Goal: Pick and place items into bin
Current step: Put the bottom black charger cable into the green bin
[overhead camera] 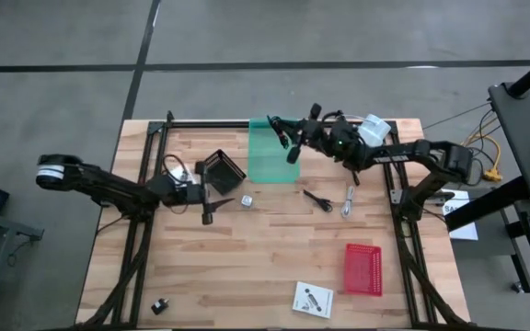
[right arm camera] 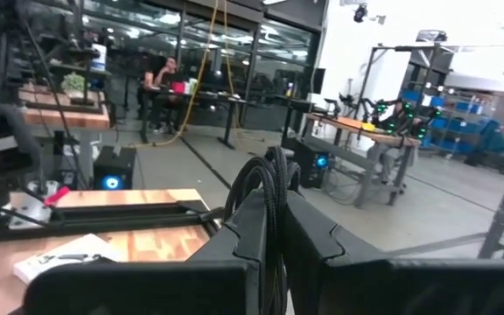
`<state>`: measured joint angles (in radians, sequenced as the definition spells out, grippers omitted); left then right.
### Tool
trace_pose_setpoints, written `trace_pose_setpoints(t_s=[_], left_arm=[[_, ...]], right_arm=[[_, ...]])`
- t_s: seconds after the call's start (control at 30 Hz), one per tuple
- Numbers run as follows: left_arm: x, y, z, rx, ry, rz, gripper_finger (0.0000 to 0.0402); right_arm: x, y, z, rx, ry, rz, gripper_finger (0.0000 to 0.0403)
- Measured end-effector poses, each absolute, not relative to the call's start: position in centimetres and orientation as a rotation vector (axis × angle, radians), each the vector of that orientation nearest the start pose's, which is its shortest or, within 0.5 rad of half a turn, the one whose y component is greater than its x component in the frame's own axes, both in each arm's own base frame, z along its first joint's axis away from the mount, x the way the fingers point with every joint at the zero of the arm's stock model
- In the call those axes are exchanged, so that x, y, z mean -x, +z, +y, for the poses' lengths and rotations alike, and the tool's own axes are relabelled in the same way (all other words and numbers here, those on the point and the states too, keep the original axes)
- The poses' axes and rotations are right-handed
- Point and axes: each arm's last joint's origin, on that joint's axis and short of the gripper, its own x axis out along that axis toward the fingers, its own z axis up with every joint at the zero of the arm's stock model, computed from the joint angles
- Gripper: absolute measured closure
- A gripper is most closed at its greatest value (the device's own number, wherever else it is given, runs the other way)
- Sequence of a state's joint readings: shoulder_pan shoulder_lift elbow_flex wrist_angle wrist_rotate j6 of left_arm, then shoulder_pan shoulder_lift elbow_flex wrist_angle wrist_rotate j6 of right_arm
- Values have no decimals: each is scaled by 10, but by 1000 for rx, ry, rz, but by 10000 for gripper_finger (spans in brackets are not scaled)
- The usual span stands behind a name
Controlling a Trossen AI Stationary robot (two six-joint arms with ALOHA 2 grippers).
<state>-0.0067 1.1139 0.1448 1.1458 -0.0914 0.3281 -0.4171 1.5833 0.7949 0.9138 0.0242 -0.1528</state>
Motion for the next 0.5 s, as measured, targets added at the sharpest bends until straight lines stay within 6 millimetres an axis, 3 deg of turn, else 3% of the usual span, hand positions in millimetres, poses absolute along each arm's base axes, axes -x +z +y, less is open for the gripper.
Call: trace_pose_setpoints(t_s=[0.3, 0.5], left_arm=[[-174, 214, 1, -297, 134, -311, 194], [-167, 218, 2, -222, 127, -353, 194]], right_arm=[[-310, 248, -153, 130, -452, -62, 390], [-322, 247, -165, 106, -432, 19, 390]])
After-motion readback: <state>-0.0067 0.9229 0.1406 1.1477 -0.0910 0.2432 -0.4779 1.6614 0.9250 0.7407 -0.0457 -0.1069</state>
